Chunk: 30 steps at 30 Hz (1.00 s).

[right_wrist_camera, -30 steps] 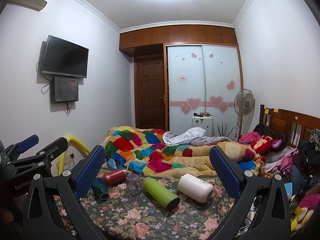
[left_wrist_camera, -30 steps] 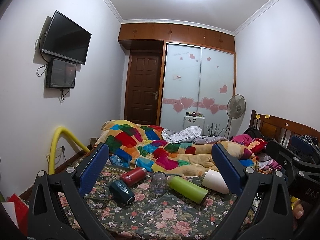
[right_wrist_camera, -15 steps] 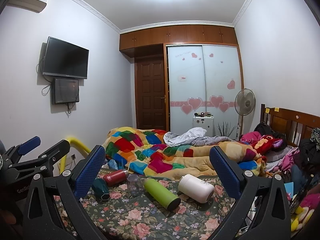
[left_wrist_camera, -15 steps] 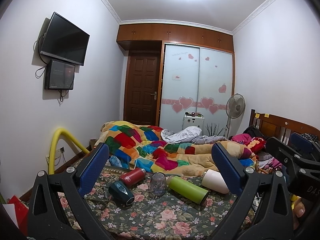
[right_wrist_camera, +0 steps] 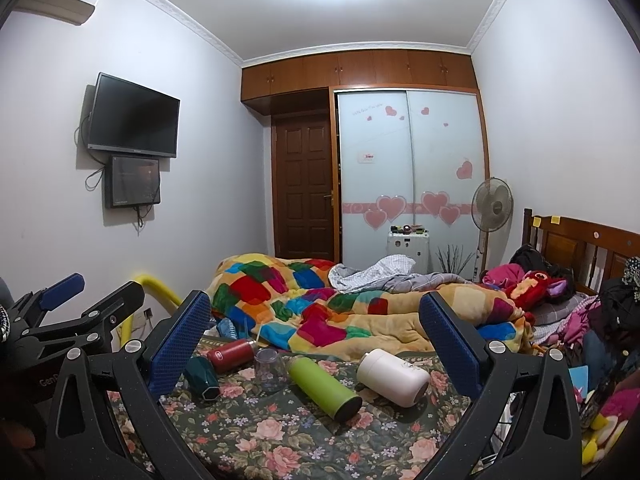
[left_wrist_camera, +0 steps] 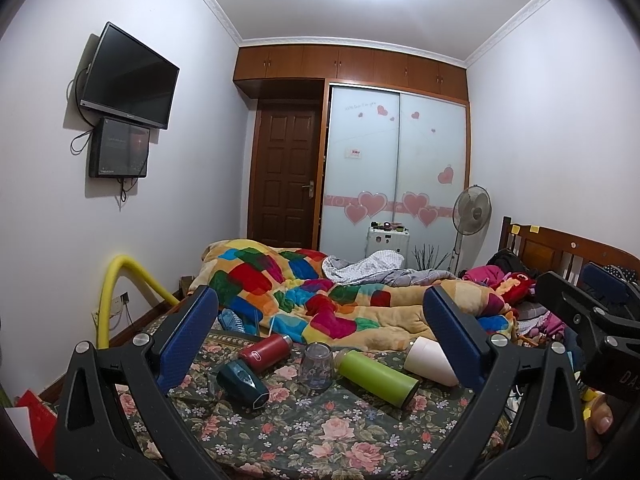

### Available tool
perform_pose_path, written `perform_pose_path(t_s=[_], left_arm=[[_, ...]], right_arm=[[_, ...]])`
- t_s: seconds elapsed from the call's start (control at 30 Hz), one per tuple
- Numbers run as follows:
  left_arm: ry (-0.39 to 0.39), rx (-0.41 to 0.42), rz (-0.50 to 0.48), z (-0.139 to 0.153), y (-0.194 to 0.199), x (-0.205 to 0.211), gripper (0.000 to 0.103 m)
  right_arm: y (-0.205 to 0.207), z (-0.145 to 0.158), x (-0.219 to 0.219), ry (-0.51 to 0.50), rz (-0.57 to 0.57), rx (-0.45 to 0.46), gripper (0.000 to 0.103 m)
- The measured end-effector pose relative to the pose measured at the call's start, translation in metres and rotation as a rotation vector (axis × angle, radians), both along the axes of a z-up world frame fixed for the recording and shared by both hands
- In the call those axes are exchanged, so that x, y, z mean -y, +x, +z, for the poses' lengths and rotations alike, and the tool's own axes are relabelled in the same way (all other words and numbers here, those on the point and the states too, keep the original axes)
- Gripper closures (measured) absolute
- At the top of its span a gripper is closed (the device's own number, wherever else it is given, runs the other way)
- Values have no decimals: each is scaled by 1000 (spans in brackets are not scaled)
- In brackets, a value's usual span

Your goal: Flip cup upright

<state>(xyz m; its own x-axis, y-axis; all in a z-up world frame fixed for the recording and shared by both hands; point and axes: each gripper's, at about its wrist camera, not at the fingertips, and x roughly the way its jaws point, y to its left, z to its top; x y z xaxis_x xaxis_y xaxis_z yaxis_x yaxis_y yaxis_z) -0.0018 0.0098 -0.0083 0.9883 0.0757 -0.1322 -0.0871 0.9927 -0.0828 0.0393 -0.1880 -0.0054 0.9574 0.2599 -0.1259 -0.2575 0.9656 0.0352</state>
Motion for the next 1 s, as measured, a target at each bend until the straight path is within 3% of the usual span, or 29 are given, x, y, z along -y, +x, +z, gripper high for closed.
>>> perform_pose_path(t_s=[0.63, 0.8, 1.0], left_arm=[[-33, -46, 14, -16, 21, -7, 0], [-85, -117, 38, -36, 46, -24, 0], [-116, -264, 94, -81, 90, -45, 0]], right_arm=[[21, -11, -4, -24, -9, -58, 0], [51, -32, -5, -48, -17, -156, 0], [101, -78, -11, -152, -17, -306, 0]])
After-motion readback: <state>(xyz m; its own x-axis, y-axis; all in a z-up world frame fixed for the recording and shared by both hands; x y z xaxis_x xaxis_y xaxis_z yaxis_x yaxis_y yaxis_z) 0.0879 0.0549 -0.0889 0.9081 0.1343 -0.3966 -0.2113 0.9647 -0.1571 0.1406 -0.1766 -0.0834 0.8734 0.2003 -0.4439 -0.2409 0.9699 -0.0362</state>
